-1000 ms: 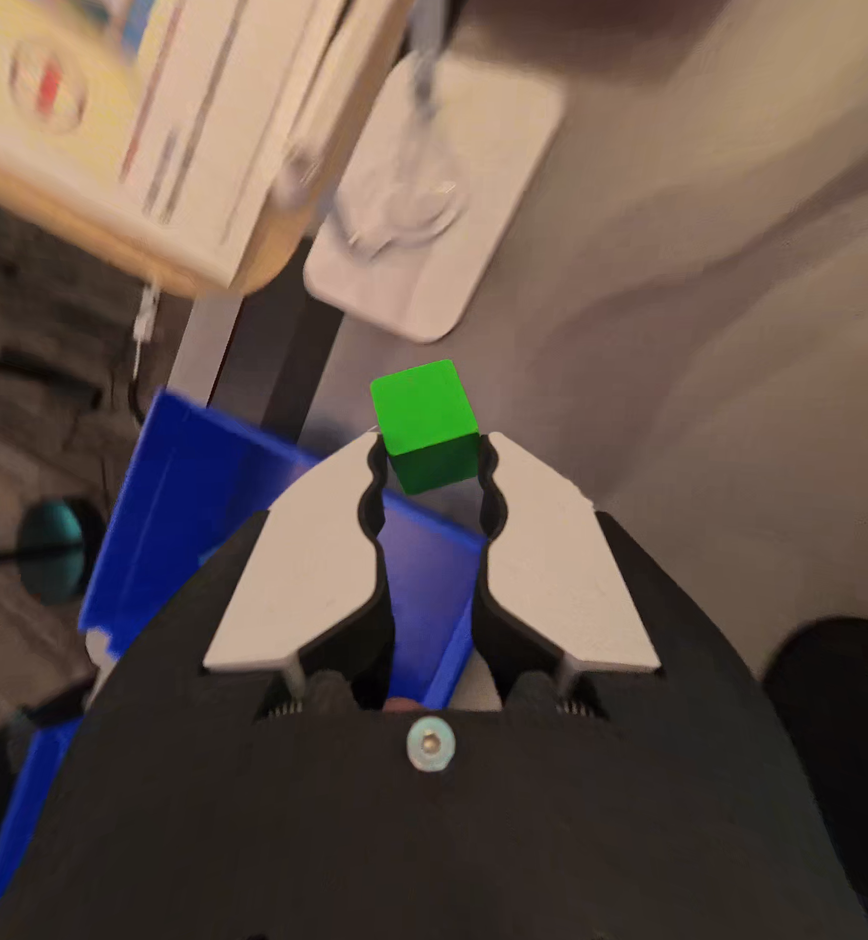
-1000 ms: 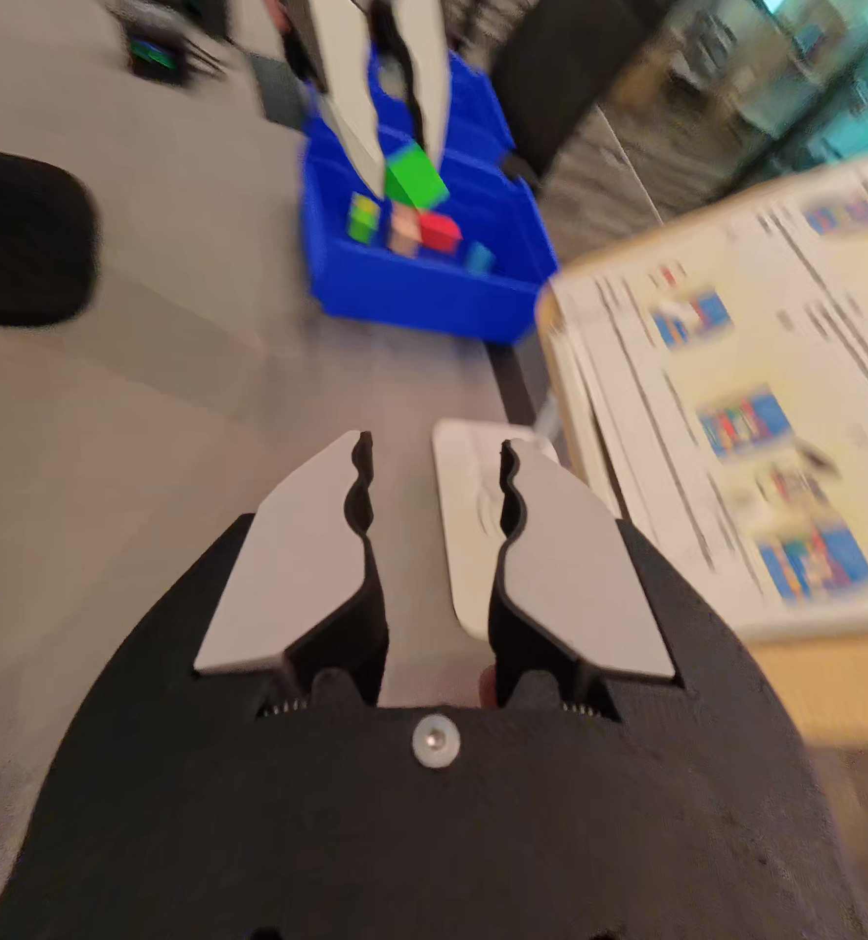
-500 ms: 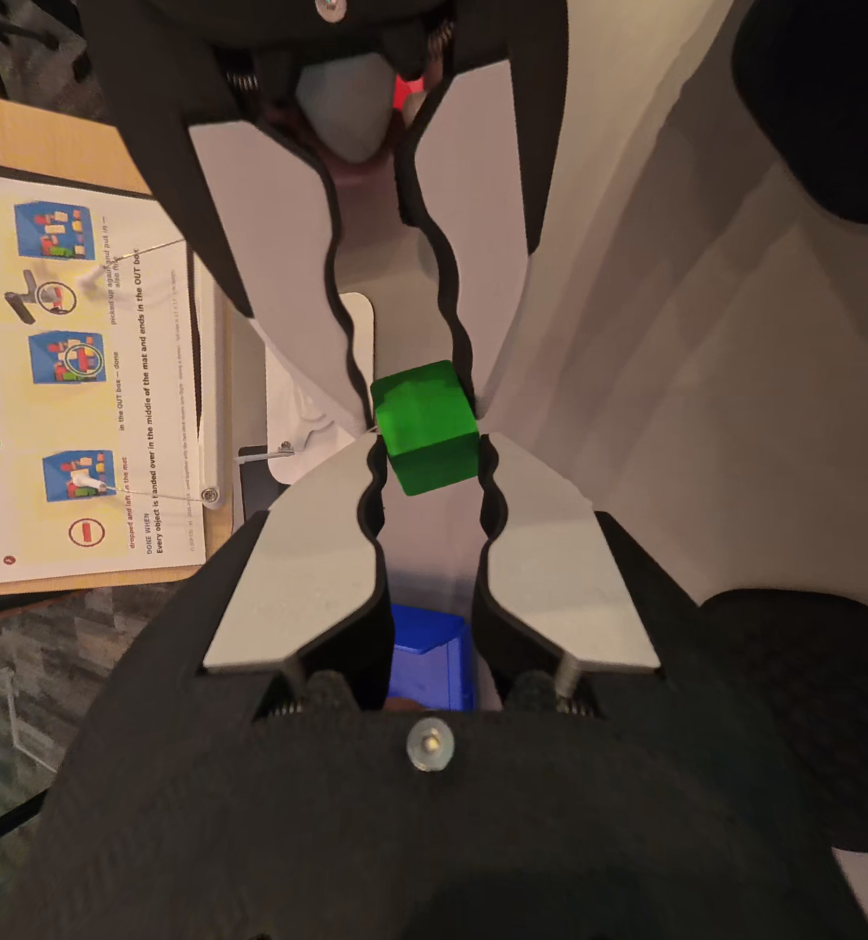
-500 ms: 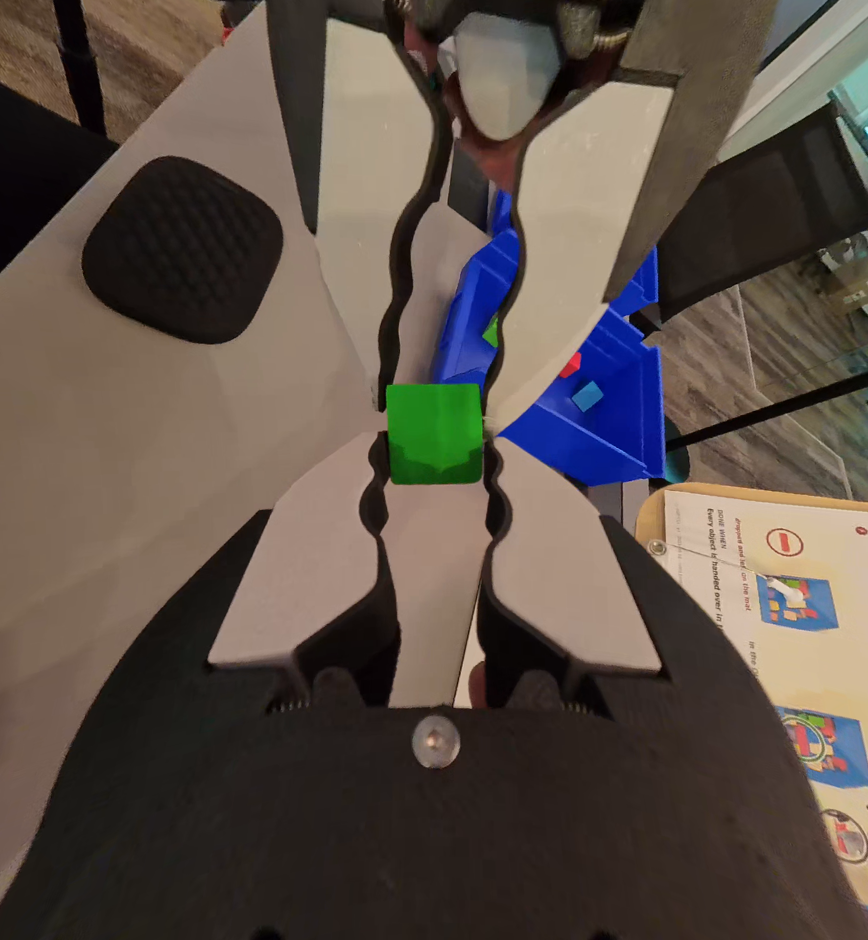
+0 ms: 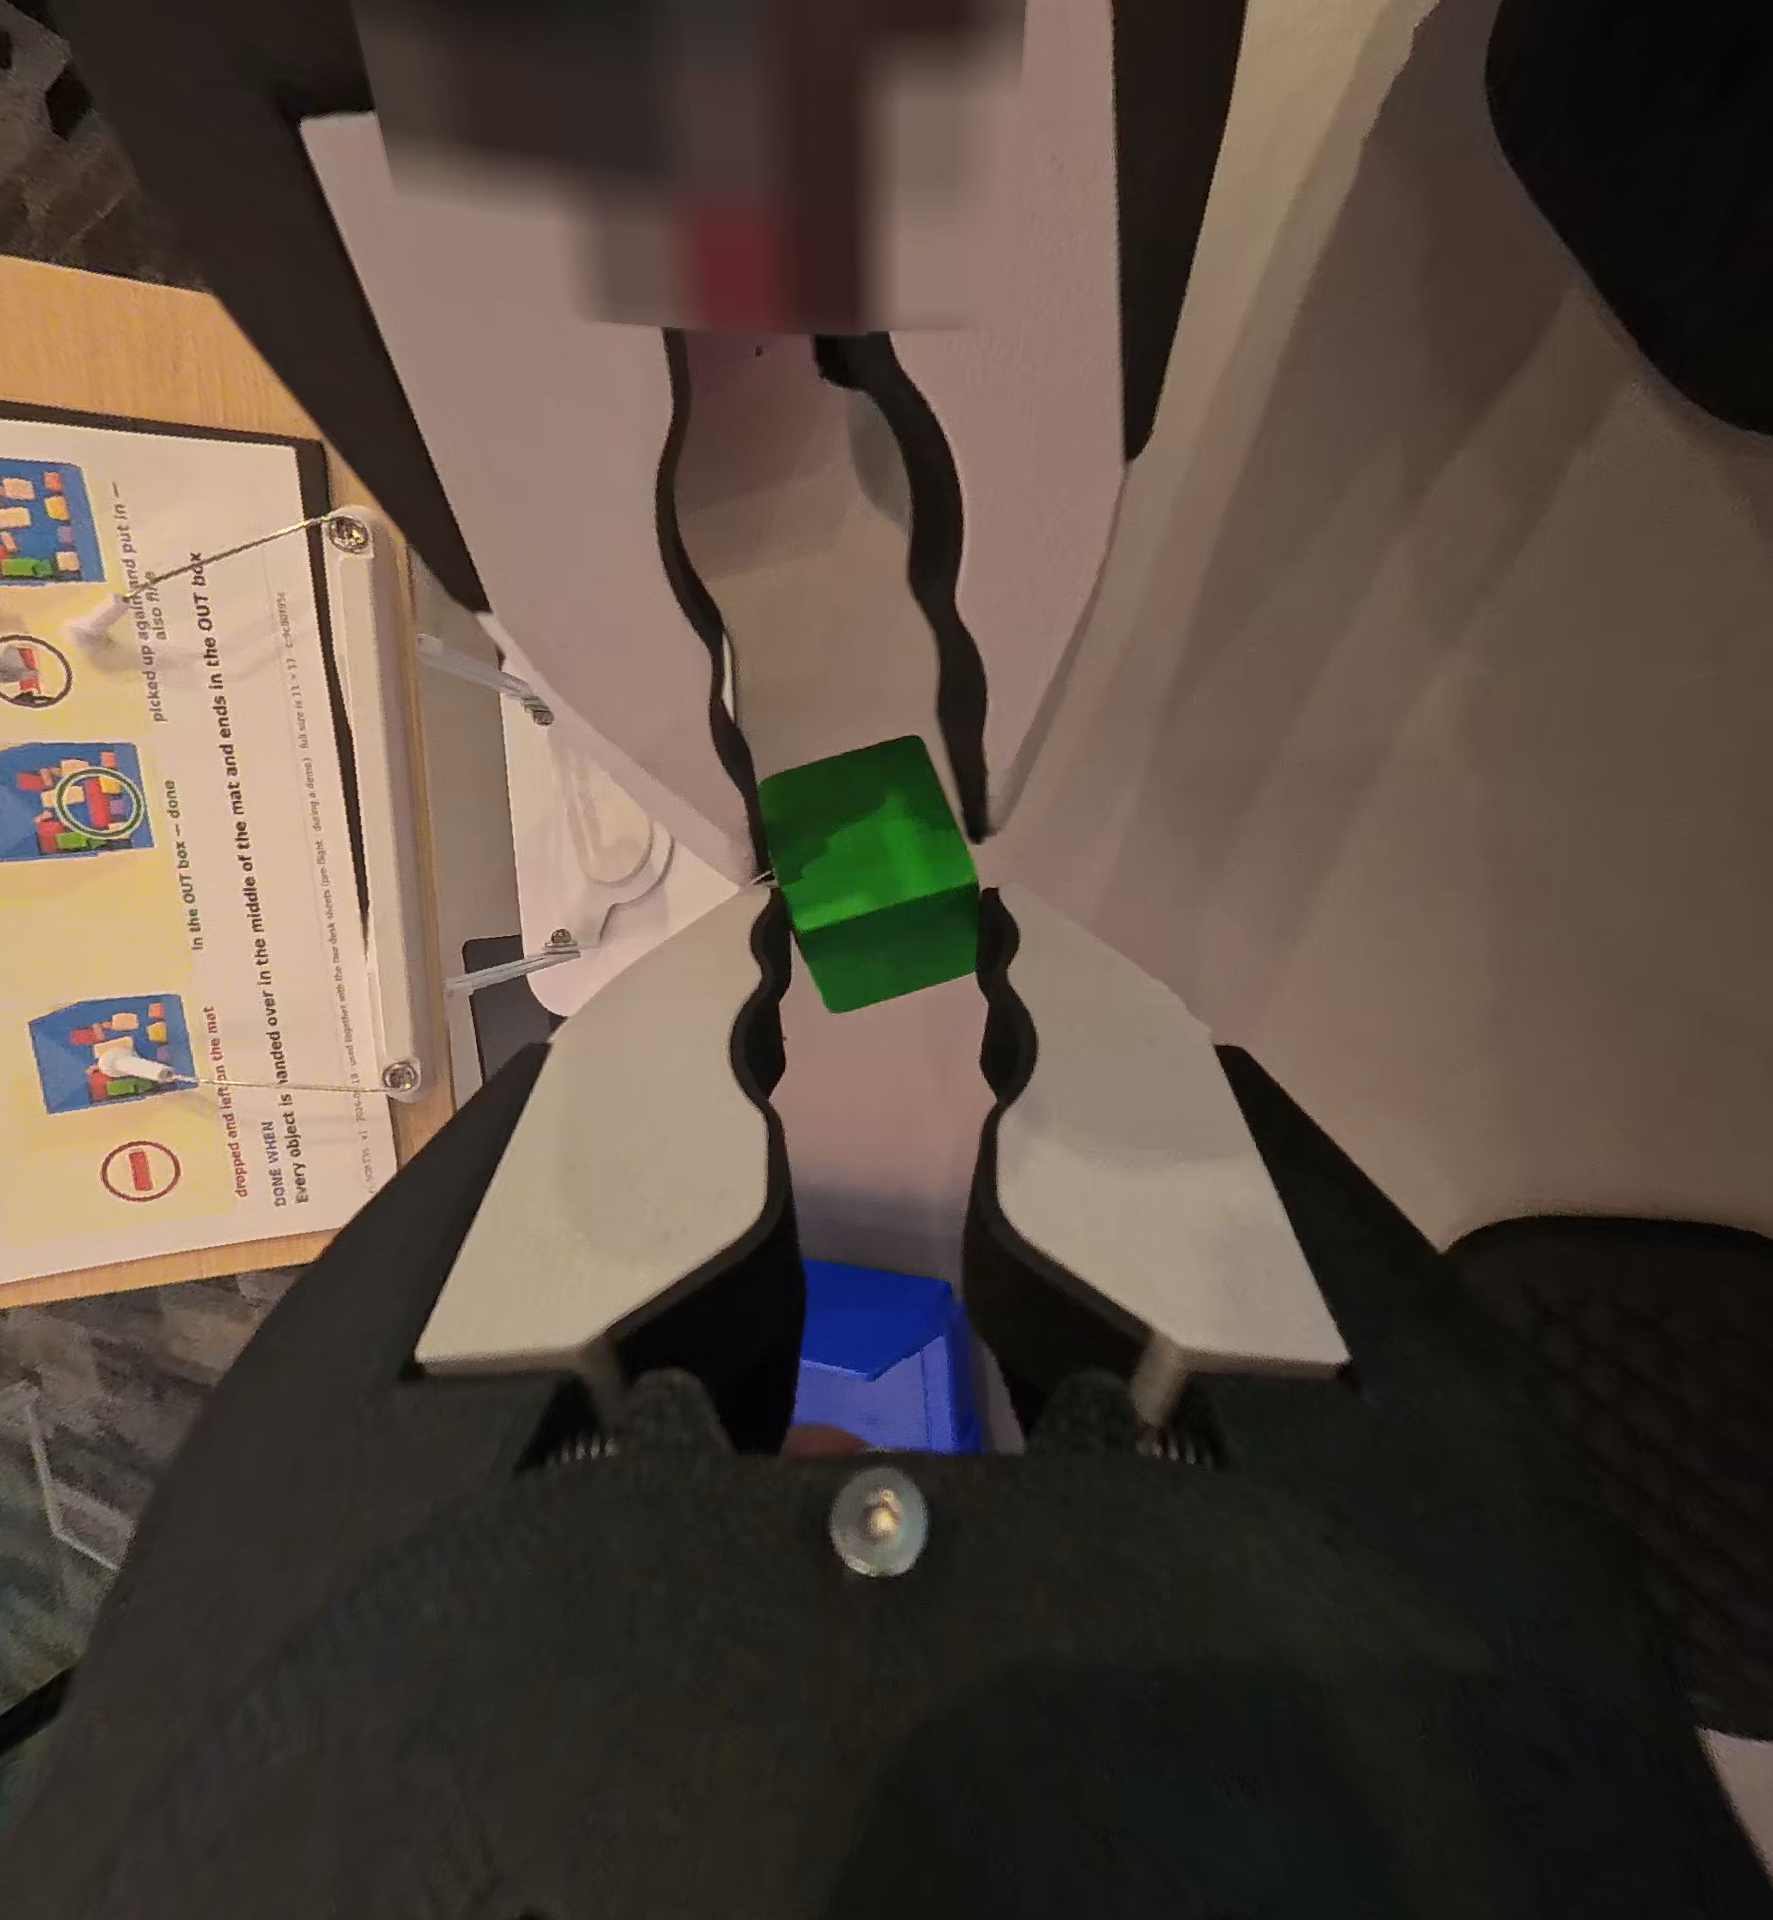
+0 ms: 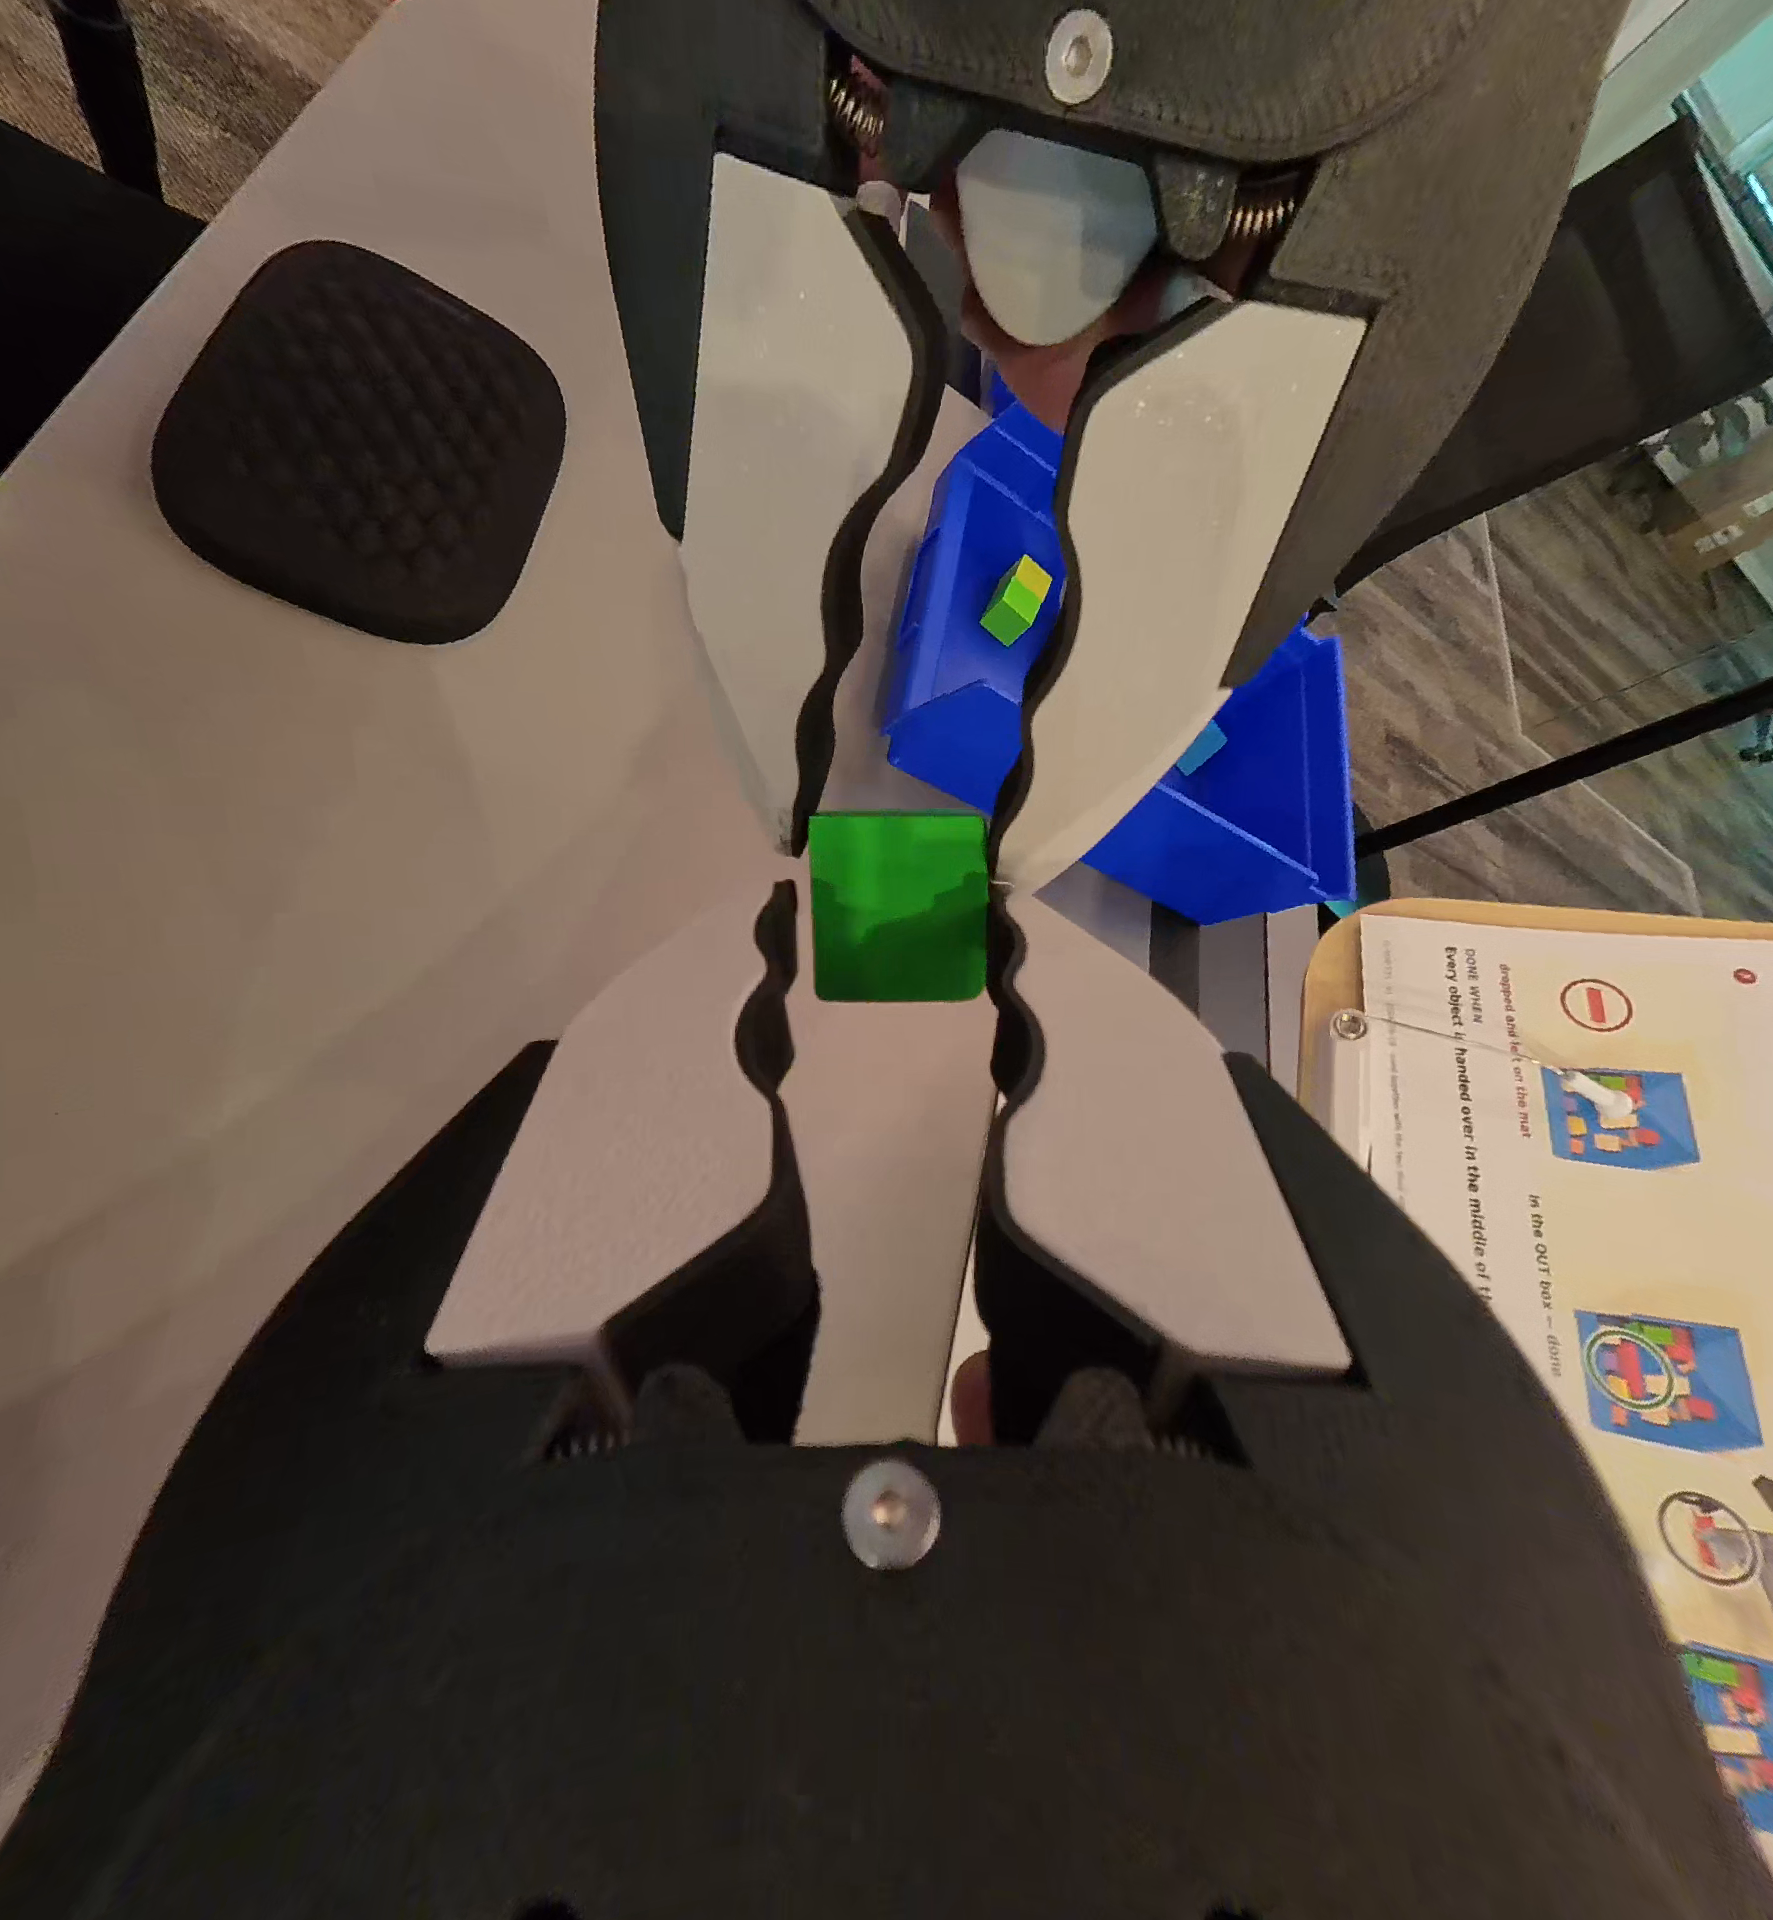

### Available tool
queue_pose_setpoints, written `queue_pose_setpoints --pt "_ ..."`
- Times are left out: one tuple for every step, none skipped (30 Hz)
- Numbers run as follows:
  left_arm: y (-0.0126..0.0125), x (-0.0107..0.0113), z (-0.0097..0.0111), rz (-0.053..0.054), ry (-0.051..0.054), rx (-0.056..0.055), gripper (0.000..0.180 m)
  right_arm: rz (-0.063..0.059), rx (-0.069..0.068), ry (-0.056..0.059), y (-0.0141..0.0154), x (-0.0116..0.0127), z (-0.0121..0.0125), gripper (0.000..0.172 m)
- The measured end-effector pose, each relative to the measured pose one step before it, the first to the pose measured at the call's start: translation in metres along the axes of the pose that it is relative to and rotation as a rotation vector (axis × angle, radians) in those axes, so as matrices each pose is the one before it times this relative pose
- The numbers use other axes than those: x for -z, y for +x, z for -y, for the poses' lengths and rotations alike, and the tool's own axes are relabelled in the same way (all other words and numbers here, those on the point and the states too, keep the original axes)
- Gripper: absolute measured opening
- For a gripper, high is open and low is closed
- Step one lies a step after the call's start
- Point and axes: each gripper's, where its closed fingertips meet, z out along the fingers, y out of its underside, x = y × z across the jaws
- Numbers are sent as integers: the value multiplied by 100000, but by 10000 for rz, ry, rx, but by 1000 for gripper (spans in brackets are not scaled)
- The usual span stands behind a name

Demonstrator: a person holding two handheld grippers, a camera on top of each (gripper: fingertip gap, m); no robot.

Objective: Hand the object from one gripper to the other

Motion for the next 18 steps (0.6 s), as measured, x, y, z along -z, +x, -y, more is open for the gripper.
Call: queue_pose_setpoints --pt "-144 -6 37 67 39 10 35 37 -58 -30 -44 -47 -120 38" --pt "34 15 31 -34 24 -3 35 -42 10 -25 6 -27 -88 38" --pt "163 -5 83 -93 32 -7 35 -90 45 -23 63 16 -40 31" --pt "69 -48 33 11 -18 -21 35 -30 46 -22 -21 40 -24 30" --pt "-14 -53 15 67 -40 -57 35 4 1 -29 -52 53 -29 30" --pt "71 -35 65 -3 -11 -17 35 21 -29 -22 -55 64 -18 30" --pt "39 -35 45 -13 -11 8 35 -5 -19 -20 -49 39 -16 30" --pt "28 -28 19 -25 -1 14 35 6 -18 -44 -67 -14 -59 30" --pt "80 -89 -10 -49 -13 19 35 12 -51 -56 -81 -19 -77 30" --pt "36 -131 -30 -20 -11 49 35 -3 -115 -43 -28 16 -126 30" --pt "-19 -114 -42 -51 2 182 36 -30 -176 -23 44 132 -209 30" --pt "-323 -17 -44 87 33 279 38 -73 -175 -15 170 364 -359 30" --pt "-552 68 -194 238 15 249 39 -124 -199 -22 328 677 -591 30" --pt "-515 216 -251 209 74 247 41 -235 -315 -39 664 1014 -893 30" --pt "-491 286 -263 176 151 309 43 -347 -439 -2 1073 1318 -1175 30" --pt "-270 290 -425 38 116 318 44 -426 -540 -22 1449 1493 -1530 30" --pt "-114 209 -613 -6 41 243 38 -549 -630 -203 1890 1568 -2025 30" --pt "-67 97 -743 38 -18 164 33 -666 -686 -396 2332 1454 -2467 30"
